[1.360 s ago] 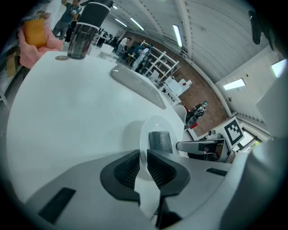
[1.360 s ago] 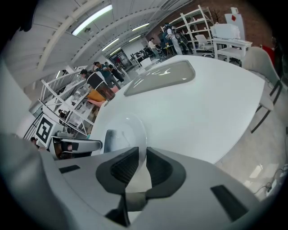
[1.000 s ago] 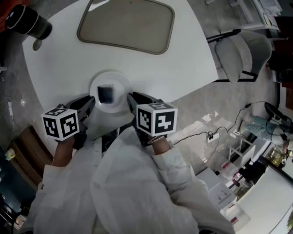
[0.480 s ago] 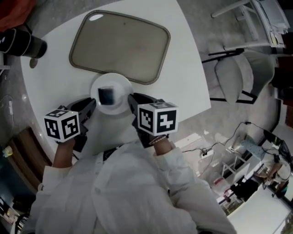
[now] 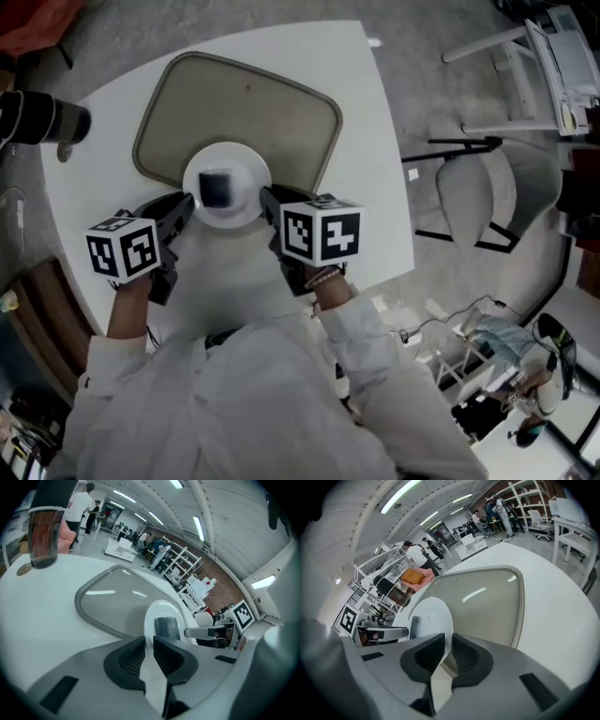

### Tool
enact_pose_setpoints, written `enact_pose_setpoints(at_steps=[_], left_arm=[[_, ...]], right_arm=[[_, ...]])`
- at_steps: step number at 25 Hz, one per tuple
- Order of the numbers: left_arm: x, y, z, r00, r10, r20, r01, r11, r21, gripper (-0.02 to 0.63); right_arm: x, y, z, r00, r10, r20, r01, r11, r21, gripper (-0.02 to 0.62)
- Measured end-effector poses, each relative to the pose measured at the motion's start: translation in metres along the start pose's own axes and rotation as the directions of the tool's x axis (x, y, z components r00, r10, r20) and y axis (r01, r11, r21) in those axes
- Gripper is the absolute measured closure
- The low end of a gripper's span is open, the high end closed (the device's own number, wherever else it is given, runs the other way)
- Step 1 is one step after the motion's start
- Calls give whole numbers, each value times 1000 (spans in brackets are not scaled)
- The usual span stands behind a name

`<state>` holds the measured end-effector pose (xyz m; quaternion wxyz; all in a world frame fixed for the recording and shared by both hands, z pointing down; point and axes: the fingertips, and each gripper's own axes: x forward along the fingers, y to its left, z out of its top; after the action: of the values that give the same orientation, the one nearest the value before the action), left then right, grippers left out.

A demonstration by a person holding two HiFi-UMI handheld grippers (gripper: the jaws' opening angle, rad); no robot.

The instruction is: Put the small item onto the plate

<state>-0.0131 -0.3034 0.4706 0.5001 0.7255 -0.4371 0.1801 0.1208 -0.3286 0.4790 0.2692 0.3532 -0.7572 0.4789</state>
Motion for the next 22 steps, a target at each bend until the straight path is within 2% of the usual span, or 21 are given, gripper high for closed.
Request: enact_pose_setpoints(at_steps=[5,9,22], left_arm=[[15,8,37,998,22,55,-21,1000,-21,549],[28,13,55,997,37,65,-36,999,-28,549],[43,25,74,998,51,38,-50,998,-25,549]], right_arm=[[14,-9,34,1000,17,10,-17,1000,-5,538],[22,-16,54,1000,20,12,-20,1000,-9,538],[37,-19,67,1000,16,-3,-16,999,-45,537]])
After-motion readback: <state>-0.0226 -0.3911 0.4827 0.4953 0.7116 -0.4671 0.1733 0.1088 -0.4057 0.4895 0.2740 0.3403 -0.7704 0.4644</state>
